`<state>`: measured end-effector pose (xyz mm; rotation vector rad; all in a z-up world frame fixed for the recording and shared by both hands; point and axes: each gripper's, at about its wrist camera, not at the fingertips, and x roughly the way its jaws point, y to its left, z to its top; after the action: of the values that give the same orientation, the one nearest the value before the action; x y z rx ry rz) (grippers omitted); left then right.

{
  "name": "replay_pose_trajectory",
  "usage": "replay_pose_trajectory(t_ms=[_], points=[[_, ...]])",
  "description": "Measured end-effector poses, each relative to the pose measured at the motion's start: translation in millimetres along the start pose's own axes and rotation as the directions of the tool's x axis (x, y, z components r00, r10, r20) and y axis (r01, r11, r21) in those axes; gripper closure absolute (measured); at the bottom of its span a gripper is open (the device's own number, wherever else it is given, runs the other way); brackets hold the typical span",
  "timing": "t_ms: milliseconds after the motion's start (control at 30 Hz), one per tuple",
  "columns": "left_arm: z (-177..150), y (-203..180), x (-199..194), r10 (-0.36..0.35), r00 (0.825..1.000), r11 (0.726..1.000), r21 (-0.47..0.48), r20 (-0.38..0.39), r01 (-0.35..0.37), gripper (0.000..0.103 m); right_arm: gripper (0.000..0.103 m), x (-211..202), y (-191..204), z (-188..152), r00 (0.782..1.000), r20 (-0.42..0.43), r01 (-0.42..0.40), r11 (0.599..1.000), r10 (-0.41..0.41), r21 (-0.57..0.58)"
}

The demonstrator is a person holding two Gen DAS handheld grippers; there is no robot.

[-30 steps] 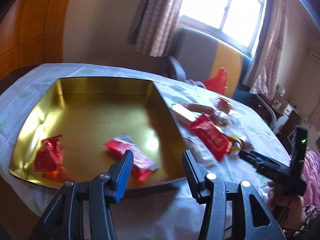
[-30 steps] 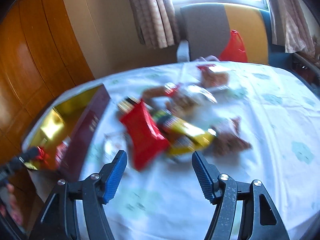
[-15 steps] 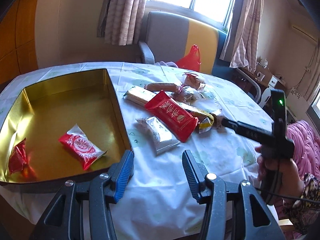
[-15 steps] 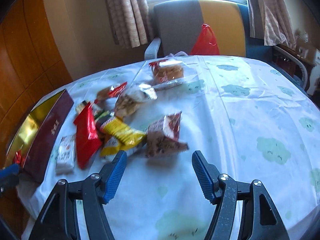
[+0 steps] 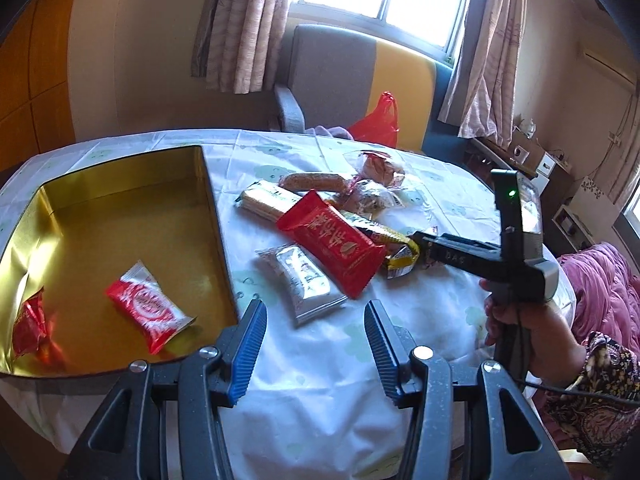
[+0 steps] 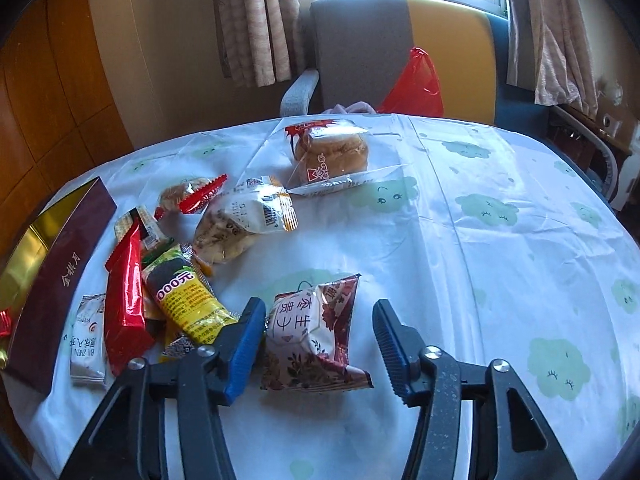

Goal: Organize snacks
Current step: 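Grasp the red rectangular packet with left tool while right grasps the bread packet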

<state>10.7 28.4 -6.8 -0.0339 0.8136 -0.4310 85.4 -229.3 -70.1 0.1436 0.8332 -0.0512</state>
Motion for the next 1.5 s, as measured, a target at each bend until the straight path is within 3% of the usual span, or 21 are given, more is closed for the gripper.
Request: replay_pose_trajectory(t_ms=[300, 567, 733, 967, 1100, 1300, 1500], points=[[24, -15, 29, -0.037, 0.998, 0.999, -0.022, -0.041, 0.036, 0.051, 0.056, 2, -14, -7, 1.000, -0.005, -0.021, 1.000, 0.021, 0.020], [40, -25, 69, -0.024, 0.993, 0.998, -0.063, -0.115, 0.017, 0.051, 0.057, -5, -21, -17, 0.999, 0.042, -0.015, 0.998, 0.013, 0.053], [50, -16, 101, -0.003, 0.983, 0.989, -0.147, -0.183, -0.024, 0.051, 0.057, -6, -24, -18, 0.998, 0.052, -0.032, 0.997, 0.028, 0.070], [61, 0, 134, -0.058, 0.969, 0.956, -0.291, -0.241, -0.015, 0.047, 0.056, -6, -25, -19, 0.998, 0.058, -0.037, 0.997, 0.032, 0.074], [65, 4, 153, -0.065, 0.961, 0.959, -0.281, -0.269, -0.014, 0.042, 0.056, -6, -25, -19, 0.998, 0.059, -0.040, 0.996, 0.035, 0.076], [66, -2, 158, -0.038, 0.969, 0.971, -0.236, -0.244, -0.021, 0.042, 0.056, -7, -24, -19, 0.997, 0.063, -0.042, 0.996, 0.037, 0.080], [61, -20, 158, -0.011, 0.974, 0.991, -0.132, -0.224, -0.019, 0.042, 0.056, -7, -25, -20, 0.997, 0.065, -0.045, 0.996, 0.040, 0.083]])
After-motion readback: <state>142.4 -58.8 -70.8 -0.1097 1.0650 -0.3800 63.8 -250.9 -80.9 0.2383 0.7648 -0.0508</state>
